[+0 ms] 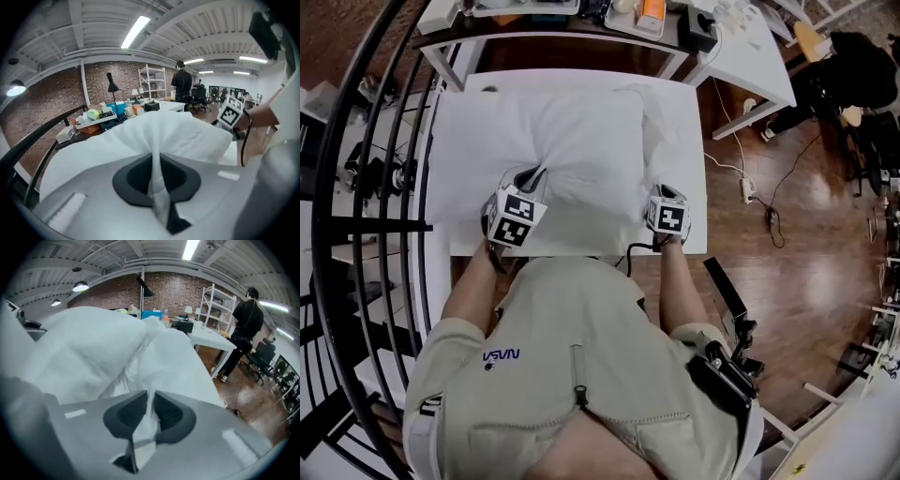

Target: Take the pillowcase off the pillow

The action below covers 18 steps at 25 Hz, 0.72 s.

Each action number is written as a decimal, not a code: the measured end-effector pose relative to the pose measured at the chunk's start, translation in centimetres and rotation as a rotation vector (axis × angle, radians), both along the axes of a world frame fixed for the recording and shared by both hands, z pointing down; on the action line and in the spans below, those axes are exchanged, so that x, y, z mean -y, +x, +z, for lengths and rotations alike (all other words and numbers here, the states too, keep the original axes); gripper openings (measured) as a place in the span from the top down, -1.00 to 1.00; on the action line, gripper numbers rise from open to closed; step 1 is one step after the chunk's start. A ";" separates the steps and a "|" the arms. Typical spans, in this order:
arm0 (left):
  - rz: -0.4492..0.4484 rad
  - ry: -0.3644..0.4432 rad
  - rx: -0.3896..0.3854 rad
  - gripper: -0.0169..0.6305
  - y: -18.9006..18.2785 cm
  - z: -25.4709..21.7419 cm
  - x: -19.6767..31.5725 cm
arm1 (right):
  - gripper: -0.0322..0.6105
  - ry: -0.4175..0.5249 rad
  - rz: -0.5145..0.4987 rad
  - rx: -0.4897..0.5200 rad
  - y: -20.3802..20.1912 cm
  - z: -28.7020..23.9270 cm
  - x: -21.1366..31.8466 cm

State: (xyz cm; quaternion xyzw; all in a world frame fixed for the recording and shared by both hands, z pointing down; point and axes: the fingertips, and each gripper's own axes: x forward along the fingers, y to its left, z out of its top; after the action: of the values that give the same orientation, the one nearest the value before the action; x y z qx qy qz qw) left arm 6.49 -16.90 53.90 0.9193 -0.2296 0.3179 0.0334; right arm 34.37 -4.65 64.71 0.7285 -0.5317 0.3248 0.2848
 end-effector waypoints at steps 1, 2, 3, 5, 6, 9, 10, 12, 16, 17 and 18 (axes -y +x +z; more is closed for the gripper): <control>-0.025 0.004 -0.047 0.87 -0.3 -1.5 0.5 | 0.75 -0.006 0.010 -0.010 0.4 0.2 -0.4; -0.054 0.014 -0.094 0.87 -0.7 -2.9 1.1 | 0.79 -0.010 0.019 -0.016 0.7 0.4 -0.8; -0.084 0.025 -0.139 0.88 -1.2 -4.3 1.8 | 0.80 -0.015 0.028 -0.021 1.1 0.6 -1.1; -0.141 0.034 -0.221 0.89 -2.1 -6.8 3.1 | 0.82 -0.021 0.045 -0.027 1.6 0.9 -1.7; -0.167 0.036 -0.260 0.89 -2.6 -8.0 3.7 | 0.83 -0.024 0.052 -0.029 1.8 1.1 -2.0; -0.234 0.039 -0.377 0.90 -3.9 -11.6 4.9 | 0.83 -0.037 0.064 -0.030 2.0 1.7 -2.7; -0.252 0.041 -0.417 0.90 -4.3 -12.9 5.2 | 0.83 -0.042 0.065 -0.026 1.9 2.0 -2.9; -0.282 0.048 -0.495 0.91 -5.0 -15.3 5.5 | 0.83 -0.051 0.066 -0.016 1.7 2.5 -3.3; -0.303 0.071 -0.633 0.91 -5.0 -19.5 5.3 | 0.83 -0.037 0.055 -0.021 1.5 2.6 -3.1; -0.291 0.083 -0.659 0.91 -4.6 -20.4 5.1 | 0.83 -0.040 0.057 -0.011 1.4 2.8 -3.2; -0.269 0.100 -0.681 0.91 -3.9 -21.2 4.8 | 0.83 -0.042 0.058 0.001 1.2 3.0 -3.2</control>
State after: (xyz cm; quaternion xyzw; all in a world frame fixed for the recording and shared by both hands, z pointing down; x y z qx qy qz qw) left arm 2.62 -21.66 32.72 0.9346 -0.3392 -0.0250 0.1044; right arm 35.62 -1.43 67.69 0.7372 -0.5036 0.3445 0.2902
